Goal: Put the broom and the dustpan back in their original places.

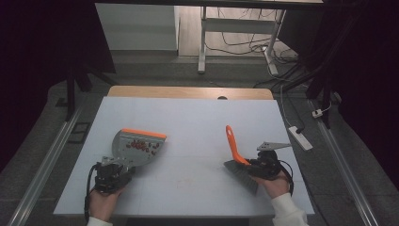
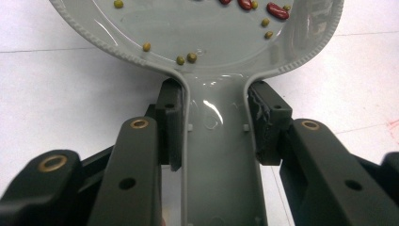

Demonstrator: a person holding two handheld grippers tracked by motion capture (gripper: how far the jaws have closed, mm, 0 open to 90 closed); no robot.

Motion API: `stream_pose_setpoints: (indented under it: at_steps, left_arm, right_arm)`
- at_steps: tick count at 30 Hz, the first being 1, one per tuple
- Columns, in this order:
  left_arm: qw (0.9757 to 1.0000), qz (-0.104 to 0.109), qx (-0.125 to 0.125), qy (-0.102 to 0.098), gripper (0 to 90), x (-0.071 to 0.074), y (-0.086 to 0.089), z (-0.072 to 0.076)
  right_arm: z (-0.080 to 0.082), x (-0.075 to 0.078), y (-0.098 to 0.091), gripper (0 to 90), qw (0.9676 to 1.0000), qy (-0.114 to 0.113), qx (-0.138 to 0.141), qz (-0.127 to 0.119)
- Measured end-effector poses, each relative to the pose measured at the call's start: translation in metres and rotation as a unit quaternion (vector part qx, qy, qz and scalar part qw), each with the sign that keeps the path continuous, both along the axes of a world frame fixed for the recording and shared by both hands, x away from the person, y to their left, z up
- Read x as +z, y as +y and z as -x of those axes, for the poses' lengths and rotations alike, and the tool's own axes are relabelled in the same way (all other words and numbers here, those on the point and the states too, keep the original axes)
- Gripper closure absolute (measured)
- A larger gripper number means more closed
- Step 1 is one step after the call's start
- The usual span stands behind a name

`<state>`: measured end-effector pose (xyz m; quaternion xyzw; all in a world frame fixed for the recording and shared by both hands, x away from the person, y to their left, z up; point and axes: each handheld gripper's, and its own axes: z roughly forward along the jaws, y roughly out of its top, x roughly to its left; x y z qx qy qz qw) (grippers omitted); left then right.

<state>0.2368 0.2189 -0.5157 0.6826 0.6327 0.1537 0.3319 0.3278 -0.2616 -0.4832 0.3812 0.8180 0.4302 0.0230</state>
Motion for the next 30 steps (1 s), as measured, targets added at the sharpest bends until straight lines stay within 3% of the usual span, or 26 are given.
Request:
stream_pose_setpoints:
  at_steps: [17, 30]
  left_arm:
    - [0.9998, 0.003, 0.018, 0.007, 61.7, -0.005, 0.002, -0.003]
    - [0.9995, 0.001, 0.031, 0.009, 61.7, -0.007, 0.001, -0.006]
  right_arm:
    - [-0.006, -0.006, -0.005, 70.2, 0.9997, 0.02, -0.01, 0.009]
    - [-0.013, -0.01, -0.011, 69.7, 0.9988, 0.033, -0.034, 0.01]
